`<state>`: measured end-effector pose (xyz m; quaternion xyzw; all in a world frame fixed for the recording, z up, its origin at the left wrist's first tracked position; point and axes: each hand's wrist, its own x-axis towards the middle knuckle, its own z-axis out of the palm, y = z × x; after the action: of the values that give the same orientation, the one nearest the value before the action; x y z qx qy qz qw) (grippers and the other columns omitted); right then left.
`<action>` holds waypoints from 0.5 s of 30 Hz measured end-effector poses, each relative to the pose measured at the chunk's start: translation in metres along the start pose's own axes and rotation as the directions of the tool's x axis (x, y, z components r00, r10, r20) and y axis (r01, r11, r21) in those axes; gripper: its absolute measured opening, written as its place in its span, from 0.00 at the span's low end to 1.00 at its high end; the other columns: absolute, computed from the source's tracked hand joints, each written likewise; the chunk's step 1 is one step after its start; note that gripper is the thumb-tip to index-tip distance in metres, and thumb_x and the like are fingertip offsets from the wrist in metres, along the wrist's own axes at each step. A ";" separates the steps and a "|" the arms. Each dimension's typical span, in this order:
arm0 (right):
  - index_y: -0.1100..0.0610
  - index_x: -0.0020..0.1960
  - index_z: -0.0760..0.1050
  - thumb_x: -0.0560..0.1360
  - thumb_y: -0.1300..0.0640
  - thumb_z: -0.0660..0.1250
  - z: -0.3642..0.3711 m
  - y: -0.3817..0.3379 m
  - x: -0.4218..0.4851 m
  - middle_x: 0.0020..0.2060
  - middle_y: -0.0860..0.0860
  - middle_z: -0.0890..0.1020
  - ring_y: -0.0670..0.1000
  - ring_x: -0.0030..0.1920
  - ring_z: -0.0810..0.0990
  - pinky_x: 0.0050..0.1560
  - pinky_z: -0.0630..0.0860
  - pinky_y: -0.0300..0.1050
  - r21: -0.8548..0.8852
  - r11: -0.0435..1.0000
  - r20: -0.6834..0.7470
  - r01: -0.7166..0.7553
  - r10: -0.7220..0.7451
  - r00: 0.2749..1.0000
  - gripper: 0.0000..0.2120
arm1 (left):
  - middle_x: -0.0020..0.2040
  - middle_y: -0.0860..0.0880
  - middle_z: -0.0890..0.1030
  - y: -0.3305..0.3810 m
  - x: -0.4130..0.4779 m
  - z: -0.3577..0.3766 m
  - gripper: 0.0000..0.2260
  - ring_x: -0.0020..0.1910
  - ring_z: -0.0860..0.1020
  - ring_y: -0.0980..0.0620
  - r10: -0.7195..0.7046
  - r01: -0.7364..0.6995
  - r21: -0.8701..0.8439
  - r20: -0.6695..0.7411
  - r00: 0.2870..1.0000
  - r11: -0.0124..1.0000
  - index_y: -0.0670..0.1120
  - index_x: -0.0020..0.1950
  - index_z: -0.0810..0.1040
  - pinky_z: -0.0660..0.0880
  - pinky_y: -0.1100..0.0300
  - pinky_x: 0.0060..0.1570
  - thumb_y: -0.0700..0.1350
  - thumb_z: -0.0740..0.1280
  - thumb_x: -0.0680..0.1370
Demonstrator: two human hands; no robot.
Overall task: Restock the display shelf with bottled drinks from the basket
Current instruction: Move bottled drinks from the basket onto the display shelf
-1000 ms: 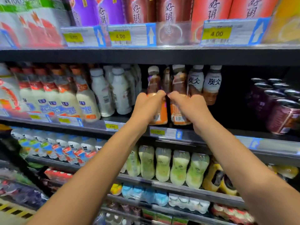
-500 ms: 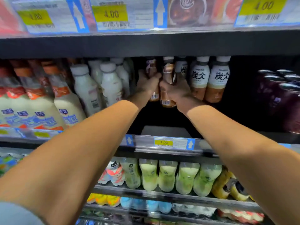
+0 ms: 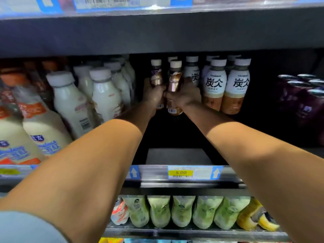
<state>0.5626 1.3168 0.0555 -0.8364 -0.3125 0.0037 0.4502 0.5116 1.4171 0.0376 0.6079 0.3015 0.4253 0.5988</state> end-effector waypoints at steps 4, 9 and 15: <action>0.57 0.65 0.69 0.68 0.44 0.76 0.006 0.001 0.008 0.61 0.57 0.79 0.58 0.63 0.78 0.57 0.74 0.47 -0.089 0.994 -0.026 0.056 -0.058 0.998 0.33 | 0.54 0.46 0.82 -0.007 0.016 0.000 0.19 0.50 0.82 0.46 0.000 0.000 0.038 0.004 1.000 0.999 0.49 0.64 0.74 0.80 0.50 0.51 0.40 0.70 0.74; 0.56 0.66 0.70 0.67 0.44 0.77 0.012 0.004 0.014 0.61 0.57 0.80 0.58 0.63 0.78 0.58 0.75 0.48 -0.082 0.994 -0.031 0.066 -0.069 0.997 0.33 | 0.55 0.47 0.82 -0.009 0.029 -0.001 0.21 0.52 0.81 0.48 0.006 -0.007 0.080 0.014 1.000 0.997 0.46 0.68 0.74 0.78 0.57 0.43 0.41 0.71 0.75; 0.56 0.67 0.69 0.67 0.44 0.77 0.014 0.005 0.019 0.63 0.58 0.78 0.58 0.63 0.77 0.61 0.76 0.50 -0.088 0.995 -0.022 0.056 -0.058 0.998 0.35 | 0.61 0.41 0.81 -0.011 0.037 0.004 0.24 0.55 0.81 0.43 0.000 0.014 0.127 -0.111 0.994 0.992 0.40 0.68 0.73 0.80 0.53 0.46 0.40 0.74 0.73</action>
<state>0.5768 1.3354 0.0490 -0.8461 -0.3304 -0.0332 0.4170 0.5338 1.4481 0.0323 0.6195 0.3630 0.4361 0.5425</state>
